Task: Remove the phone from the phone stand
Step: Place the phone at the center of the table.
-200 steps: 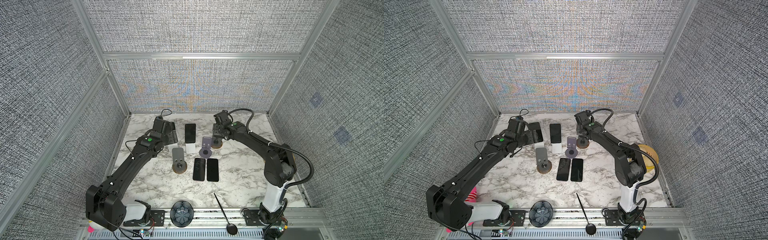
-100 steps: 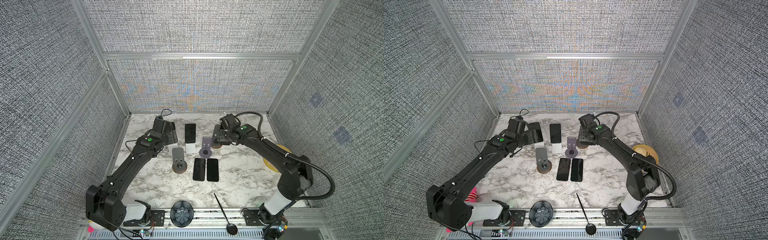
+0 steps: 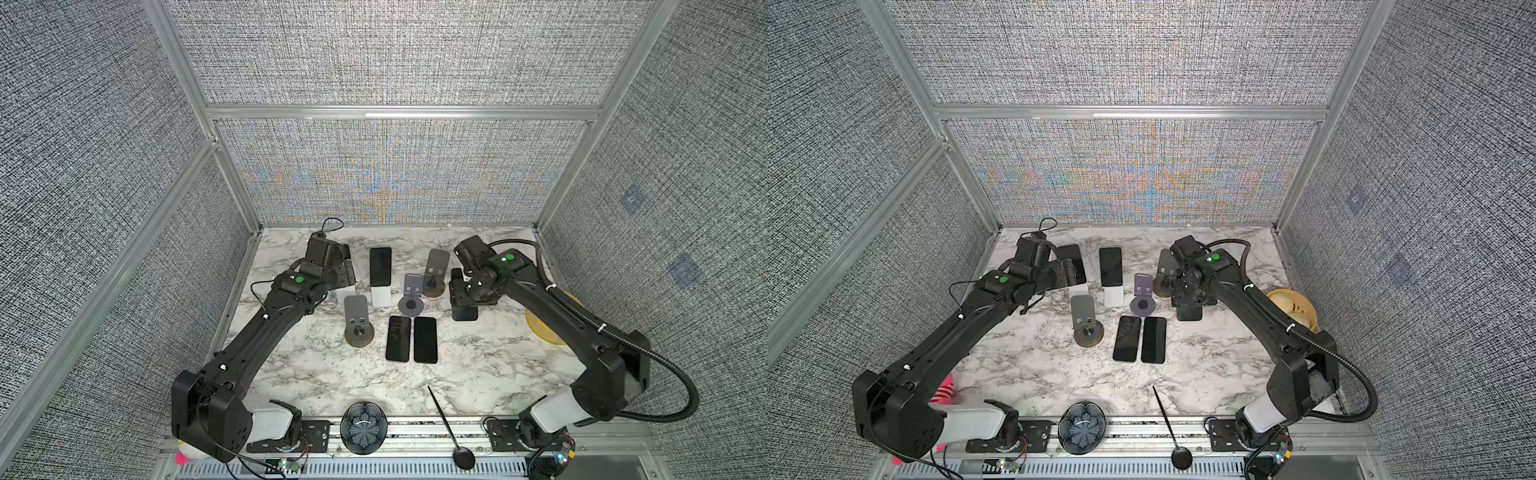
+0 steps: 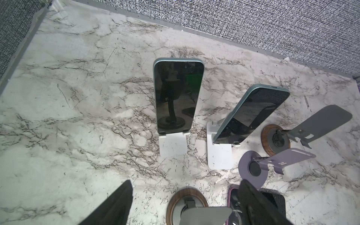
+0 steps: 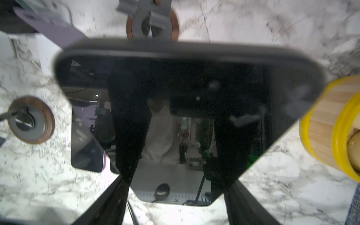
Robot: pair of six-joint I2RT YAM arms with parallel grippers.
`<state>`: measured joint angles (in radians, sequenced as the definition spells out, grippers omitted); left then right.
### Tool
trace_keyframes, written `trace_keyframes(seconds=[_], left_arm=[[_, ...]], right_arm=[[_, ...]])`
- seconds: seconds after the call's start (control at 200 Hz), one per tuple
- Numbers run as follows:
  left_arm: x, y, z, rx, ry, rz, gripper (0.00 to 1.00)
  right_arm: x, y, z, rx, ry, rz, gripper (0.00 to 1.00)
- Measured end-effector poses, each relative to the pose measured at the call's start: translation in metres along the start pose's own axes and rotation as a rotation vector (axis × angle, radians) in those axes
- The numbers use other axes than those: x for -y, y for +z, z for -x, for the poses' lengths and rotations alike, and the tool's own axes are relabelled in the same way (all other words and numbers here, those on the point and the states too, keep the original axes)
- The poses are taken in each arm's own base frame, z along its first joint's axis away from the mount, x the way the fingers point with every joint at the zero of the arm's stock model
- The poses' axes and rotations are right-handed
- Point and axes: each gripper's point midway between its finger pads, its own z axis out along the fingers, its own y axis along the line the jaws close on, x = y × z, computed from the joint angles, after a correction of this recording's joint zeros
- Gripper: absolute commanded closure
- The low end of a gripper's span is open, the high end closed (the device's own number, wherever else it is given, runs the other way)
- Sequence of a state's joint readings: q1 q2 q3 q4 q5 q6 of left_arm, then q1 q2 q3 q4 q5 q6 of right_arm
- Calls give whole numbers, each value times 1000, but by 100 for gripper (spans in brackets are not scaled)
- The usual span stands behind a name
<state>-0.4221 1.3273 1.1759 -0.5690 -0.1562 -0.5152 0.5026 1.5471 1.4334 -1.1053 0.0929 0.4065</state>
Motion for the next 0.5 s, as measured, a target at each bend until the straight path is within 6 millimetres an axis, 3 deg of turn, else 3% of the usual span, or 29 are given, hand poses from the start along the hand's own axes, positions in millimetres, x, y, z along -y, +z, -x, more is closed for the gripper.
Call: trace_keyframes(seconds=[0.265,0.5], left_arm=[[-1,1,-1,0,3,2,14],[1,1,2,10,2,-5,13]], right_arm=[[-13,17,-39,-222,-19,97,28],[-19,43,-59,-347,-5,128,28]])
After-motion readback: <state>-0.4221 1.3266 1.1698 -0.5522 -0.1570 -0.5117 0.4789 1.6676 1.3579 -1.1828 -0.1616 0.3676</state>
